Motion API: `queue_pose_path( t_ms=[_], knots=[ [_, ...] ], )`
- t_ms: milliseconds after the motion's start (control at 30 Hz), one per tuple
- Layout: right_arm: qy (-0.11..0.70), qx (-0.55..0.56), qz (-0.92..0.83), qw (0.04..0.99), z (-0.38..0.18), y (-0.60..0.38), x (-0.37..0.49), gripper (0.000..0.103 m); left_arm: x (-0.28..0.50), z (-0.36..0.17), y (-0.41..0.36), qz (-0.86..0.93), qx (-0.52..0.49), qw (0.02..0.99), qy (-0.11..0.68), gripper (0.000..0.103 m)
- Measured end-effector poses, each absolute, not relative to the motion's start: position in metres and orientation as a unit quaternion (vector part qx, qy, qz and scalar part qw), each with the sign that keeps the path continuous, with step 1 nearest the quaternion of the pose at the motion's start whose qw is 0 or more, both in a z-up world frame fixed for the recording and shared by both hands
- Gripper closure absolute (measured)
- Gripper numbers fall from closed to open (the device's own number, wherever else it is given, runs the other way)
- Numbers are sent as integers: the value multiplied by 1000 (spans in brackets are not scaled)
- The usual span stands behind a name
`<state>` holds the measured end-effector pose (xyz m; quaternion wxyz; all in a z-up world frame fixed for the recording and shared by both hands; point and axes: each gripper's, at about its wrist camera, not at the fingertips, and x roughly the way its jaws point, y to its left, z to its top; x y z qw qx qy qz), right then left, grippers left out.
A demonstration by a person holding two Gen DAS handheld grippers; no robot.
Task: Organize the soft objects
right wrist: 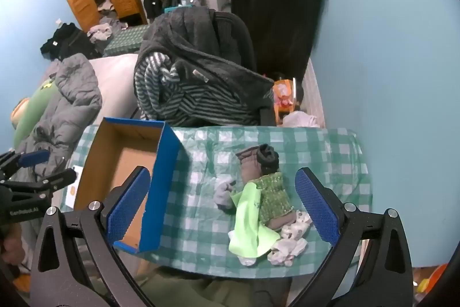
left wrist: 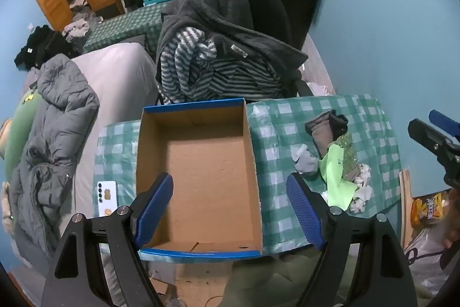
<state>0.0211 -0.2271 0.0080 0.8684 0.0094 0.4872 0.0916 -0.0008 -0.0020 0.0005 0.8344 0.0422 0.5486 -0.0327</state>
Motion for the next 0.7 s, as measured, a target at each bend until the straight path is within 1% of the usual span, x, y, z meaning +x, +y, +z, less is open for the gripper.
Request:
queue_pose_path(
  t_ms=[100, 233, 700],
  knots=[
    [490, 13, 93, 867, 7, -228, 21, 3, 2, 1, -4, -26, 37, 830, 556, 21],
    [491, 15, 95, 866, 6, -230, 21, 3, -3, 2, -5, -37, 34, 837, 544, 21],
    [493, 10, 92, 865, 7, -234, 21, 3, -8, 0, -5, -35, 36, 837, 545, 21]
  ],
)
